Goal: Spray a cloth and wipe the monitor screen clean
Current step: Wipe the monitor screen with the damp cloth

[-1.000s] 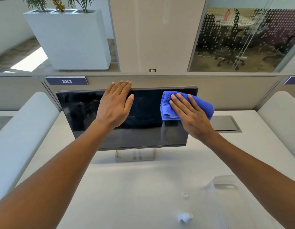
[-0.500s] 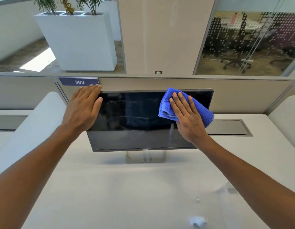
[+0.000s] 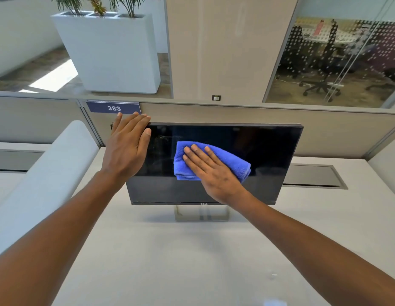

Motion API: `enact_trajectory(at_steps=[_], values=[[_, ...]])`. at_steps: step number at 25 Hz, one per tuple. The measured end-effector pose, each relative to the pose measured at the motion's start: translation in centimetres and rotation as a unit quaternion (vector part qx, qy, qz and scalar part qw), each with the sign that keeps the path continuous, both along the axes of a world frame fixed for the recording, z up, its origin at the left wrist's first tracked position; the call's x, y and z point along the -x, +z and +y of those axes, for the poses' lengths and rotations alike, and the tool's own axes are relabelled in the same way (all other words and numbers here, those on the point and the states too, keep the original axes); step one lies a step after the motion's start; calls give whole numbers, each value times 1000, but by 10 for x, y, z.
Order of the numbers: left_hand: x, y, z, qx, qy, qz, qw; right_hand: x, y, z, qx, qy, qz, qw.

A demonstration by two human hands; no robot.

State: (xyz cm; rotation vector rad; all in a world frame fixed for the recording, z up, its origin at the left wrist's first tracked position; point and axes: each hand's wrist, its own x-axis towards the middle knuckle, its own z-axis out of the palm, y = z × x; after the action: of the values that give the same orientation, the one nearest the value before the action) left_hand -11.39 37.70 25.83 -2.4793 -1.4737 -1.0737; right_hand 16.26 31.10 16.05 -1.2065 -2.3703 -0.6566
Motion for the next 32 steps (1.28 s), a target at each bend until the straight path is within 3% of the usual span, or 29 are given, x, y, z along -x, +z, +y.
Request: enact_trajectory(at_steps=[6,12,16,21,25,32], values=[[0,0,-1,-3,-4,-2,1000,14,-49,-13,43,32,-124,991],[2,0,-2,0,-5,7,1000,-1,-93,-42,30,48,-307,950],[2,2,-3,8,-4,14,1000,-16,-74,-39,7,34,-335,942],[2,3,-3,22,-4,21,1000,-68,-23,-32,-40,-34,-189,981],[2,4,-3,26,-3,24,999,-117,13,-32,-80,-105,-38,991],[1,4,-4,32,-4,15,999,-116,11,-33,-112,-235,240,935]])
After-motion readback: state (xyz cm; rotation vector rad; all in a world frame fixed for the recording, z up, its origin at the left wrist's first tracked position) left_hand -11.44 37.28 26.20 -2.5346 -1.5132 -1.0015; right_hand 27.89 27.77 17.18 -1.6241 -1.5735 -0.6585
